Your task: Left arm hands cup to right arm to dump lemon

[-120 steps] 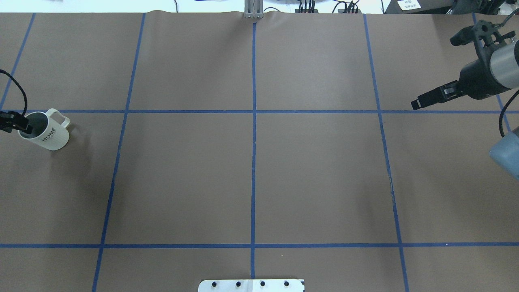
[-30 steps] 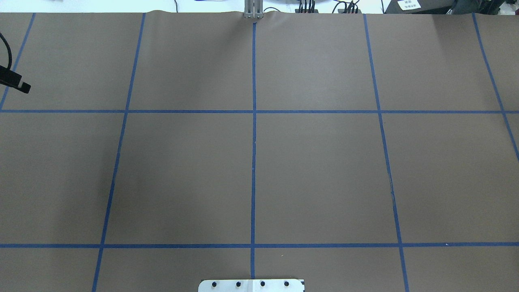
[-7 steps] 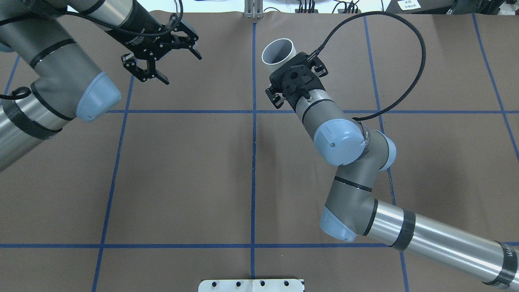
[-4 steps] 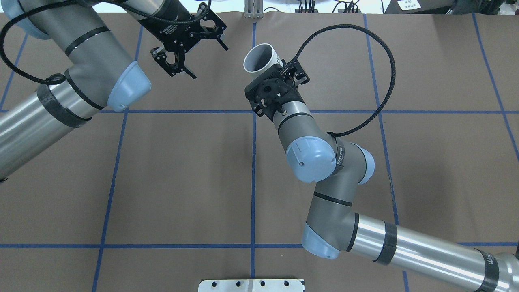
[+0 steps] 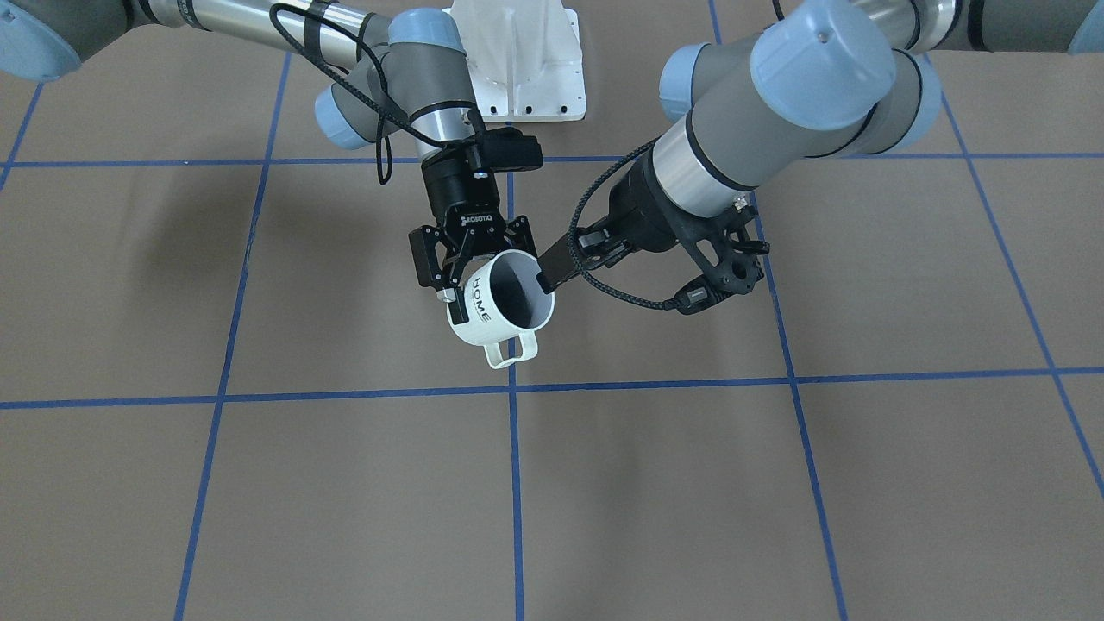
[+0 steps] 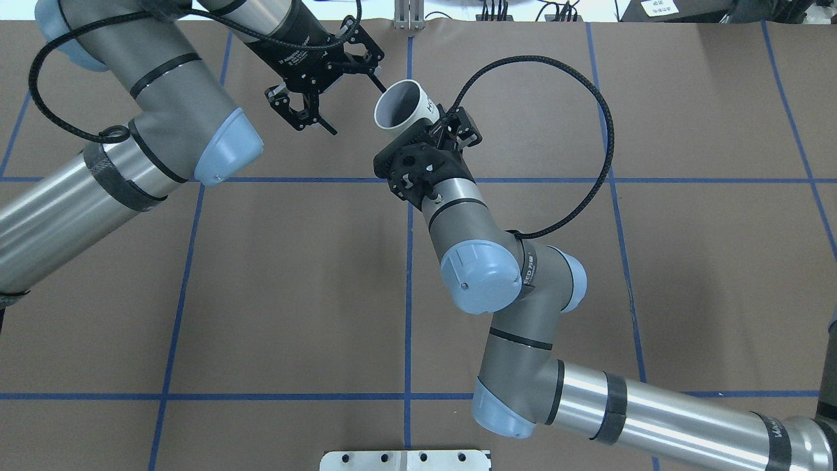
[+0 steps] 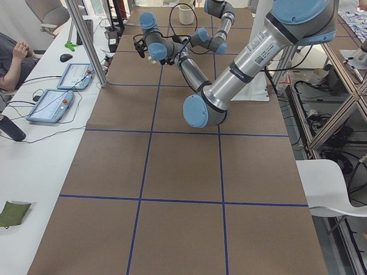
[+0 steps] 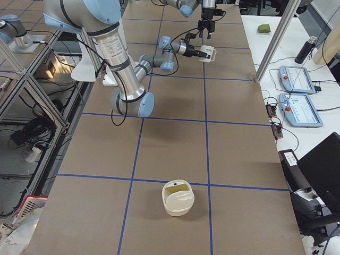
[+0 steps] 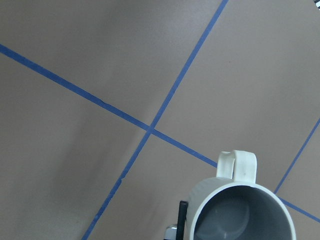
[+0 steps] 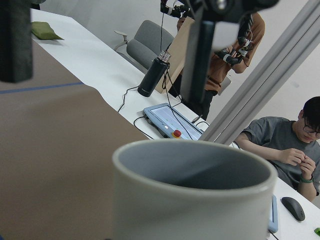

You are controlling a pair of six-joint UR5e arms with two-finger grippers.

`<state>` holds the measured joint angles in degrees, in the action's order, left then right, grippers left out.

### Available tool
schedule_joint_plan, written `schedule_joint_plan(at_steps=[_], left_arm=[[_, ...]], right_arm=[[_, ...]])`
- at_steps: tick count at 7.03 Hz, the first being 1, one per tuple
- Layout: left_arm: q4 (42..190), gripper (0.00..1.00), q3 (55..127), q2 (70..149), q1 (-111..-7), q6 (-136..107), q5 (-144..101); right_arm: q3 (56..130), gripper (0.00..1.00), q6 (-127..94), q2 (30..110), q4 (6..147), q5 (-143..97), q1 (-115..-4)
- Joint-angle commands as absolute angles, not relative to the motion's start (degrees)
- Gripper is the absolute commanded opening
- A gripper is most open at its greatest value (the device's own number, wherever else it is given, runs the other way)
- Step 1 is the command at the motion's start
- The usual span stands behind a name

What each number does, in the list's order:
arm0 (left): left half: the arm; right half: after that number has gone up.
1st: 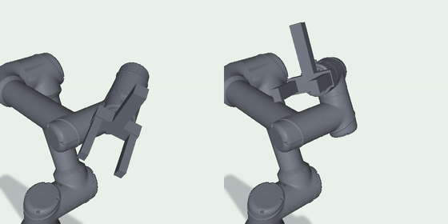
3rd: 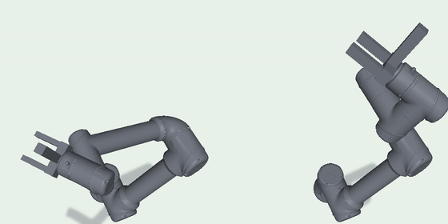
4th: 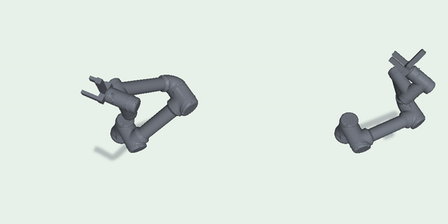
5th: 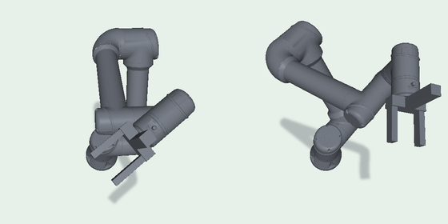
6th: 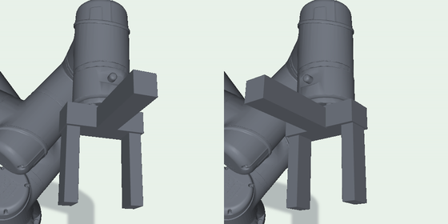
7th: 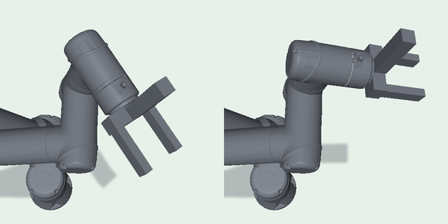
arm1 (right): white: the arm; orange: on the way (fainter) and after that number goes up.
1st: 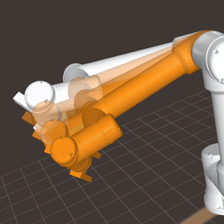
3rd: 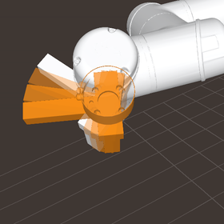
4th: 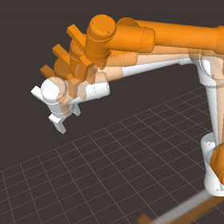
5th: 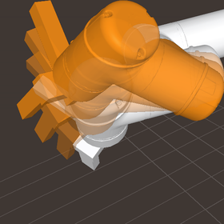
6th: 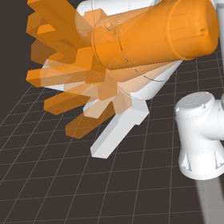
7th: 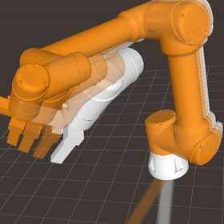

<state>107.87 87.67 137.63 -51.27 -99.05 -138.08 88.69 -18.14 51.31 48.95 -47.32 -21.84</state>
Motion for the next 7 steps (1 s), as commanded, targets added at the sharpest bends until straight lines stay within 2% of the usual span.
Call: schedule_joint_plan(at_steps=[1, 6, 7], left_arm=[[109.68, 0.59, 86.75, 137.81, -50.54, -99.05, -138.08], [109.86, 0.45, 86.75, 137.90, -49.57, -98.96, -138.08], [110.30, 0.31, 86.66, 137.81, -49.57, -98.96, -138.08]], right_arm=[[88.77, 0.33, -18.11, 50.89, 48.96, -46.41, -21.45], [88.86, 0.33, -18.19, 50.54, 48.87, -46.32, -21.36], [88.86, 0.33, -18.19, 50.54, 48.87, -46.32, -21.36]])
